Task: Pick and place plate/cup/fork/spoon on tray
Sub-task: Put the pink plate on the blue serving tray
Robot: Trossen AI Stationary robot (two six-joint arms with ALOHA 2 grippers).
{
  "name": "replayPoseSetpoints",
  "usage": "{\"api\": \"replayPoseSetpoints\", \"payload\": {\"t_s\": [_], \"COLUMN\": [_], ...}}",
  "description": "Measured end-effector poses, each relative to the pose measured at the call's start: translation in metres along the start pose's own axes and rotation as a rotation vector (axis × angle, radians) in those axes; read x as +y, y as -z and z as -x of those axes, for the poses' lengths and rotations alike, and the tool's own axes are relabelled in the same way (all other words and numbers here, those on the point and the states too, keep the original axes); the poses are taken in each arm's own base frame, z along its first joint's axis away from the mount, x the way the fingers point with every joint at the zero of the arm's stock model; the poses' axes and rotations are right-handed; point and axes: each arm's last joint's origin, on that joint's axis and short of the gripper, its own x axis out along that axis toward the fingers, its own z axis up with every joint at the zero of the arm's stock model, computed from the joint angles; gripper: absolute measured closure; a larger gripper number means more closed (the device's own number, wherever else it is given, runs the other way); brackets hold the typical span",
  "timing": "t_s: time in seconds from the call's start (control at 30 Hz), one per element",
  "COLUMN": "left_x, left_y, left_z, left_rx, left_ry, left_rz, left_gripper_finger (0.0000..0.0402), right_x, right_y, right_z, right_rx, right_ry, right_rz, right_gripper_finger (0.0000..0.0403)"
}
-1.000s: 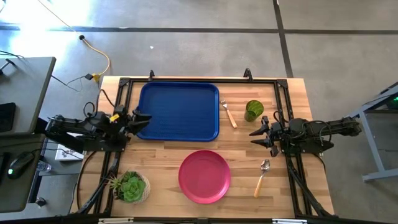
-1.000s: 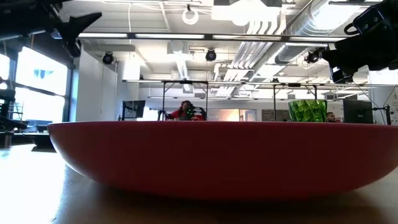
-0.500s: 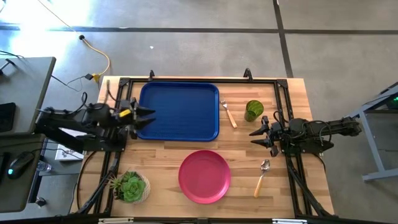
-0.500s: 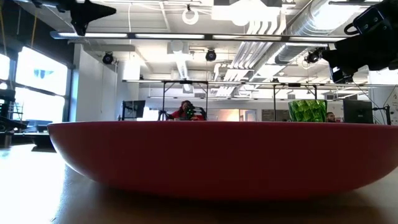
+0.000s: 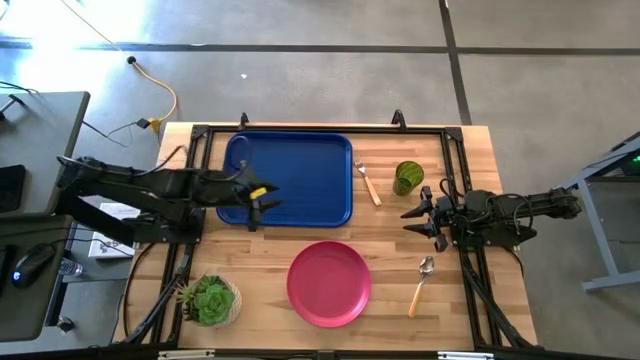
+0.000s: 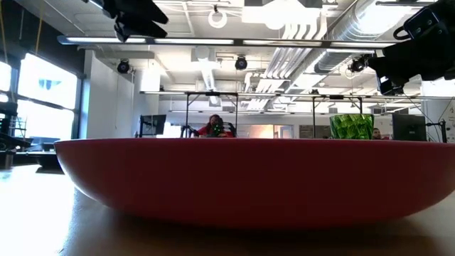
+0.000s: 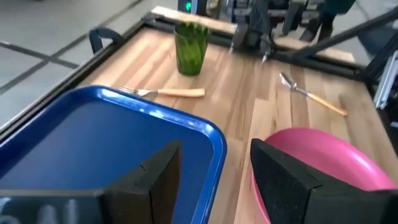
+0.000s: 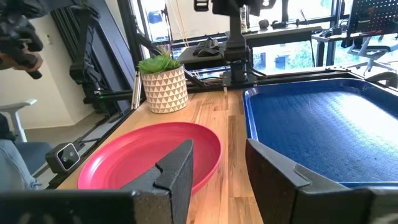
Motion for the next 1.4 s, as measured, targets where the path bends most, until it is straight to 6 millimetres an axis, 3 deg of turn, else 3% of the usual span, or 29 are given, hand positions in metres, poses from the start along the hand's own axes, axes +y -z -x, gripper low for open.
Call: {"api": "replayPoseSetpoints", "payload": {"t_s": [0.33, 0.73, 1.03, 1.4], "left_x": [-0.018, -0.029, -0.044, -0.056], "left_y": [0.007, 0.039, 0.066, 0.084], "left_z": [-0.048, -0.094, -0.117, -0.135], "left_rx": [0.179, 0.4, 0.508, 0.54], "left_ry": [0.051, 0.092, 0.11, 0.143], "left_rz": [0.077, 0.094, 0.078, 0.074], "left_gripper_finger": [0.022, 0.022, 0.022, 0.022], "right_x": [0.0, 0.0, 0.0, 0.0], "right_y": [0.0, 0.0, 0.0, 0.0], "right_z": [0.0, 0.0, 0.0, 0.0], "right_rx": [0.0, 0.0, 0.0, -0.001], "right_ry": [0.0, 0.0, 0.0, -0.001], "right_rz": [0.0, 0.0, 0.0, 0.0], "right_gripper_finger": [0.0265, 0.0265, 0.0265, 0.0265]}}
